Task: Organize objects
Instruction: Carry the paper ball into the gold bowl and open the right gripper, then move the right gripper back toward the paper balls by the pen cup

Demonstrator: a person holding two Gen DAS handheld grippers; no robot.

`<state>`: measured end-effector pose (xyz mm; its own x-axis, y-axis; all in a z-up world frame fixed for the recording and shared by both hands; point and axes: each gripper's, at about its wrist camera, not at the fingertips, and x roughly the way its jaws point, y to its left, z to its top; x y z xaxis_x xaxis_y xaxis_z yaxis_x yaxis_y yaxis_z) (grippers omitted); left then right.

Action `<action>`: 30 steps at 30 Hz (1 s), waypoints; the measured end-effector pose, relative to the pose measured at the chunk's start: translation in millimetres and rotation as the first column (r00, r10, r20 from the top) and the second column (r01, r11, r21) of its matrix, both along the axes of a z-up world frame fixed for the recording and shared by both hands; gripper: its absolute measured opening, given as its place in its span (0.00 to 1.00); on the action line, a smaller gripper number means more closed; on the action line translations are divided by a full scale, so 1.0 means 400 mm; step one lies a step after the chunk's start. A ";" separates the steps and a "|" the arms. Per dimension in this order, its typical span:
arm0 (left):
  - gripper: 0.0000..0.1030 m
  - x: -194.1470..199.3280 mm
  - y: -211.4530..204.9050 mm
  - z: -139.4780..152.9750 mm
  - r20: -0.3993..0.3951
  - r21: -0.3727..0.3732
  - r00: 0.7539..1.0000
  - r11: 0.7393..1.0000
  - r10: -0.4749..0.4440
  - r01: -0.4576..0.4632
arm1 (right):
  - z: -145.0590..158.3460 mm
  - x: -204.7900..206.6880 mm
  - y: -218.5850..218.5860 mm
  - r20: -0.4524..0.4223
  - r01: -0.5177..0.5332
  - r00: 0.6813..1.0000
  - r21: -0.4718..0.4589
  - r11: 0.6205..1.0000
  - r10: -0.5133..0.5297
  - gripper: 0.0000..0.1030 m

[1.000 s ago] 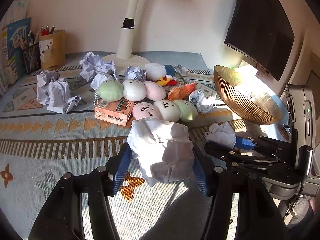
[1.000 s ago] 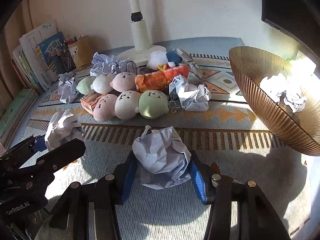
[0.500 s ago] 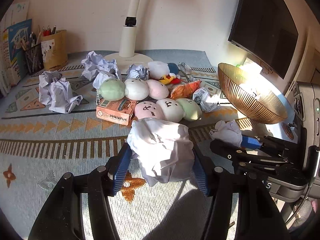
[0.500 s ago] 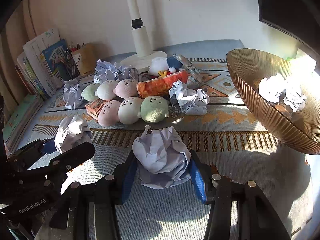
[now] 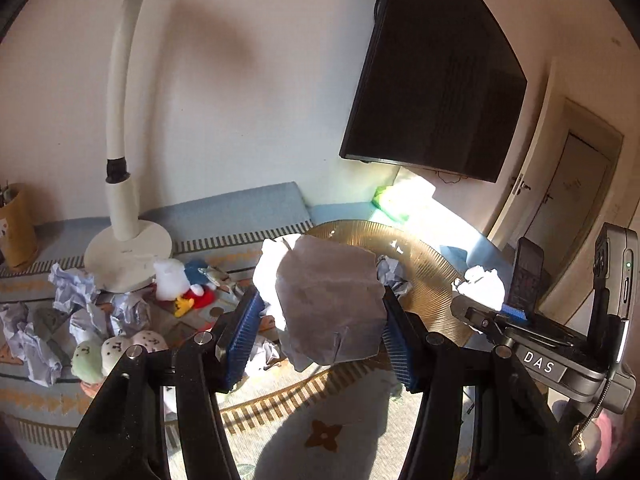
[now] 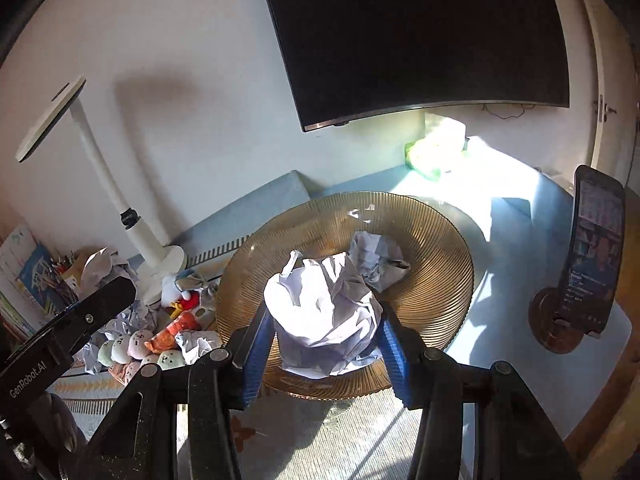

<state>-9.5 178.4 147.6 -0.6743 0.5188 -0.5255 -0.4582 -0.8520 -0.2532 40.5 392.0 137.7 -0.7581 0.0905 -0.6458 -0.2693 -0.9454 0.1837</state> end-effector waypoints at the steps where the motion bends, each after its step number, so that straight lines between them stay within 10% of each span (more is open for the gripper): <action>1: 0.53 -0.016 0.021 -0.005 0.007 0.004 1.000 1.000 -0.007 0.007 | -0.005 -0.006 0.003 0.006 0.007 1.000 0.010 1.000 -0.007 0.48; 5: 0.58 -0.051 0.091 -0.030 0.020 -0.011 0.998 0.998 -0.059 0.060 | -0.031 -0.032 0.016 0.036 0.014 0.999 0.064 0.998 -0.017 0.65; 10: 0.98 -0.055 0.124 -0.041 0.002 -0.018 0.998 0.998 -0.065 0.065 | -0.044 -0.024 0.003 0.048 0.033 0.998 0.158 0.987 -0.041 0.79; 23: 0.98 0.093 -0.149 -0.025 -0.044 0.046 0.990 0.990 0.135 -0.133 | 0.002 0.023 -0.228 -0.100 -0.234 0.966 0.042 0.971 0.237 0.87; 30: 0.99 0.146 -0.396 -0.134 -0.045 -0.018 0.907 0.907 0.420 -0.421 | -0.146 -0.029 -0.408 -0.049 -0.380 0.924 0.017 0.925 0.380 0.87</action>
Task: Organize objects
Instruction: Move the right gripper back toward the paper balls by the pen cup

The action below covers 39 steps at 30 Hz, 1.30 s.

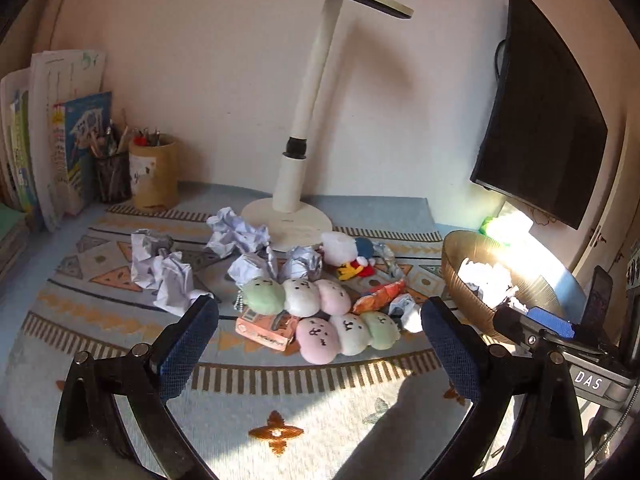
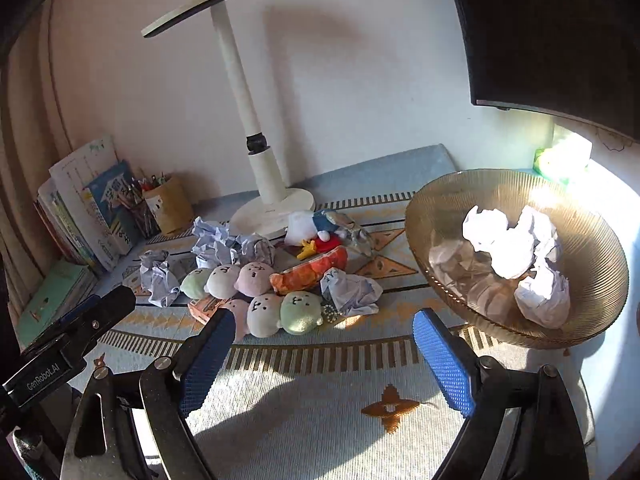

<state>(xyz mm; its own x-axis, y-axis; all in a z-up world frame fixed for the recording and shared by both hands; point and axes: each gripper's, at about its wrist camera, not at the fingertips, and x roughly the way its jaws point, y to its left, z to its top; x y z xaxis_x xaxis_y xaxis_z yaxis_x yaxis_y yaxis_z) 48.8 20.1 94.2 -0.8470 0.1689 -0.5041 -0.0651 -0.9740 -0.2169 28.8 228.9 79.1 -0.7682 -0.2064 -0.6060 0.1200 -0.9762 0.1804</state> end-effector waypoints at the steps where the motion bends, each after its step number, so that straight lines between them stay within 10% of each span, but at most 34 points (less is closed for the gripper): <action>1: 0.98 -0.002 -0.026 -0.023 0.017 0.002 1.000 1.000 0.026 -0.026 | -0.020 -0.007 -0.015 0.009 -0.007 1.000 0.004 1.000 0.007 0.87; 8: 0.98 -0.017 -0.081 -0.144 0.115 0.038 0.993 0.999 0.024 -0.028 | -0.086 -0.018 -0.046 0.032 -0.024 0.999 0.015 1.000 0.023 0.87; 39: 0.99 0.011 -0.058 -0.140 0.075 0.008 0.997 1.000 0.009 -0.009 | -0.100 -0.020 -0.084 0.062 -0.079 0.995 0.079 0.994 0.074 0.89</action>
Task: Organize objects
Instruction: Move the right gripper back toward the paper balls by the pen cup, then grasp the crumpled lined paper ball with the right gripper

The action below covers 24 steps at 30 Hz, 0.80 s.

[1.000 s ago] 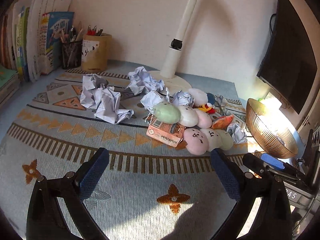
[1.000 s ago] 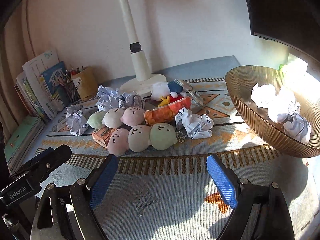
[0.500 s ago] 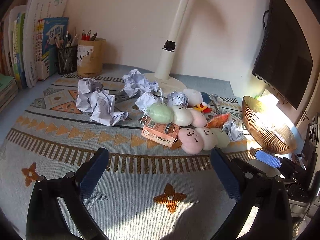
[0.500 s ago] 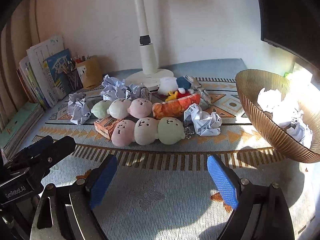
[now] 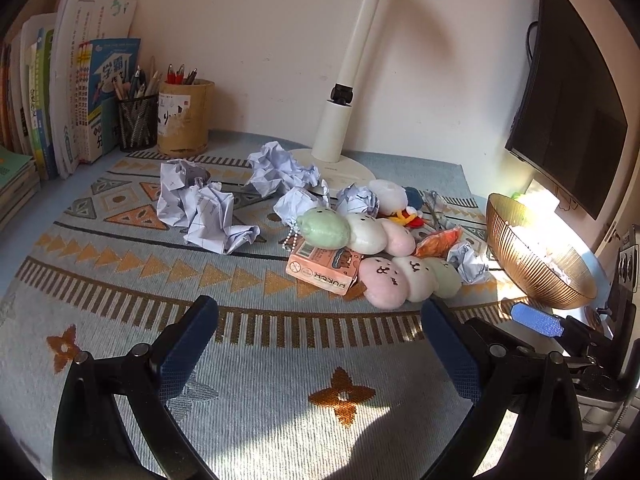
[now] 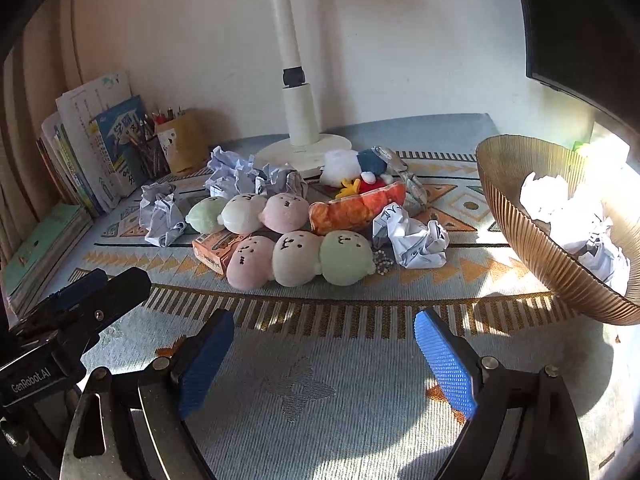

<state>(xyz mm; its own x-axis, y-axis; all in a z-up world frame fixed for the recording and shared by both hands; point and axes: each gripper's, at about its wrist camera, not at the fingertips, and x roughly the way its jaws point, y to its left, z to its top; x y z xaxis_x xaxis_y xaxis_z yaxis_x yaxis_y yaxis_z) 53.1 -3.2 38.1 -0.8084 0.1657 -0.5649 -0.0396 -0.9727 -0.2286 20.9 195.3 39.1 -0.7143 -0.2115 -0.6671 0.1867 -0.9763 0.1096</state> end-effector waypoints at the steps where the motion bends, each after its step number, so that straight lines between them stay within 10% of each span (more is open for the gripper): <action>1: 0.99 0.000 0.000 0.000 0.000 0.001 1.000 1.000 0.000 0.000 | 0.000 -0.001 0.000 0.002 0.001 1.000 0.002 1.000 -0.001 0.89; 7: 0.99 -0.021 -0.067 0.010 0.080 0.104 0.995 0.993 -0.065 0.057 | 0.025 -0.028 -0.029 0.061 -0.067 0.996 -0.045 0.997 0.070 0.89; 13: 0.99 -0.122 -0.327 0.090 0.155 0.144 0.986 0.987 0.054 -0.076 | 0.128 -0.130 -0.224 0.041 -0.270 0.960 -0.109 0.957 0.276 0.89; 18: 0.99 -0.316 -0.417 0.045 0.278 0.270 0.960 0.961 -0.025 -0.053 | 0.064 -0.243 -0.437 0.136 -0.371 0.917 -0.052 0.927 0.375 0.89; 24: 0.96 -0.424 -0.381 -0.033 0.284 0.246 0.956 0.969 -0.066 -0.006 | -0.027 -0.339 -0.502 0.172 -0.347 0.926 0.029 0.937 0.337 0.88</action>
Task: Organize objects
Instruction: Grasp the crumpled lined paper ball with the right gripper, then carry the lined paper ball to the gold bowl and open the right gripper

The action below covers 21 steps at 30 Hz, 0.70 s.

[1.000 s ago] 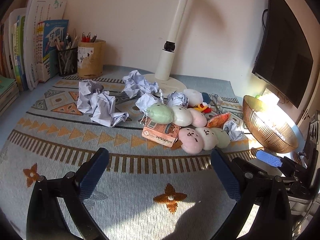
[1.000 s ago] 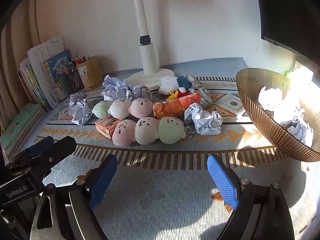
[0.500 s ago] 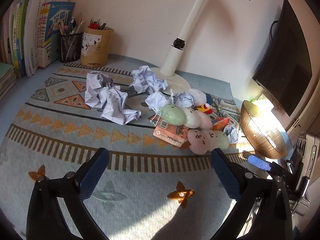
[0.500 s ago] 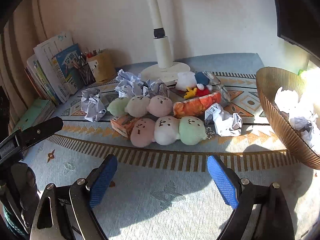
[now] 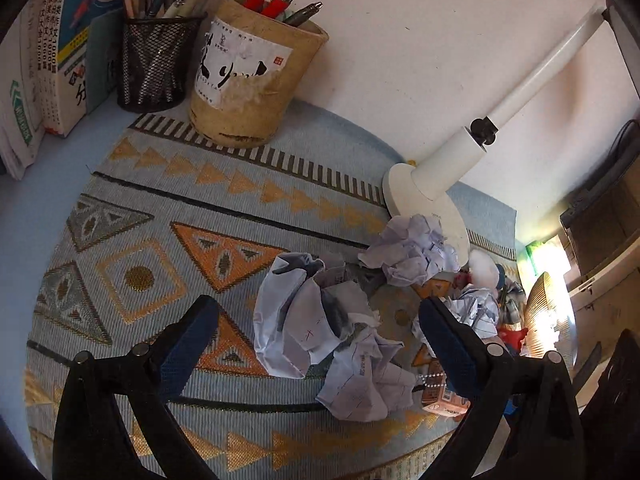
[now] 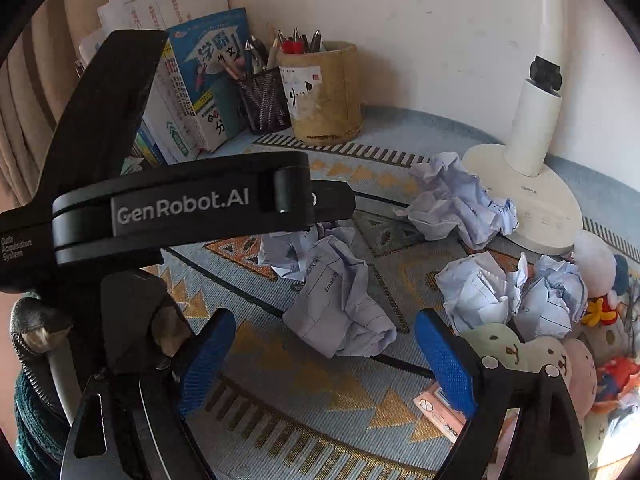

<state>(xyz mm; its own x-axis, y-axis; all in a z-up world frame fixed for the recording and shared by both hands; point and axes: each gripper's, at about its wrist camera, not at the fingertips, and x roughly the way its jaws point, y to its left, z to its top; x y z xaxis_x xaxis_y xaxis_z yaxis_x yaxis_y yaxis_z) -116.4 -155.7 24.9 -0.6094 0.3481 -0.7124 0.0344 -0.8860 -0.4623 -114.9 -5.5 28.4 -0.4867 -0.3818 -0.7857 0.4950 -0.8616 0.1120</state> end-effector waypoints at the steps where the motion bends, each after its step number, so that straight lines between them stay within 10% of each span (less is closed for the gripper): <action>1: 0.95 -0.001 -0.003 -0.009 -0.009 -0.003 1.000 1.000 0.002 -0.002 | -0.008 -0.006 -0.002 -0.015 0.012 1.000 0.013 1.000 -0.012 0.89; 6: 0.78 -0.020 -0.020 -0.040 0.024 0.041 1.000 0.999 0.015 -0.016 | -0.014 -0.015 -0.018 -0.078 0.029 0.997 0.051 0.998 -0.025 0.84; 9: 0.65 -0.030 -0.003 -0.039 0.025 -0.024 1.000 1.000 0.013 -0.012 | -0.015 -0.017 -0.026 -0.065 -0.011 0.998 0.066 0.998 0.015 0.51; 13: 0.46 -0.018 0.001 -0.035 0.009 -0.015 1.000 1.000 0.007 -0.007 | -0.004 -0.002 -0.027 -0.112 -0.011 0.993 0.062 0.998 0.018 0.38; 21: 0.44 0.071 -0.017 0.043 -0.141 -0.061 0.986 0.993 0.088 -0.097 | 0.142 0.154 0.102 -0.205 -0.030 0.979 -0.086 0.996 0.011 0.26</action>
<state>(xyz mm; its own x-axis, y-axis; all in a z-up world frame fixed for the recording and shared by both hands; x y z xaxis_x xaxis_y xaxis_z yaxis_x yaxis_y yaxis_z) -88.0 -162.6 42.3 -0.7306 0.2400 -0.6392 0.0577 -0.9111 -0.4081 -53.2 35.3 85.2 -0.6246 -0.4568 -0.6334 0.5327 -0.8423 0.0820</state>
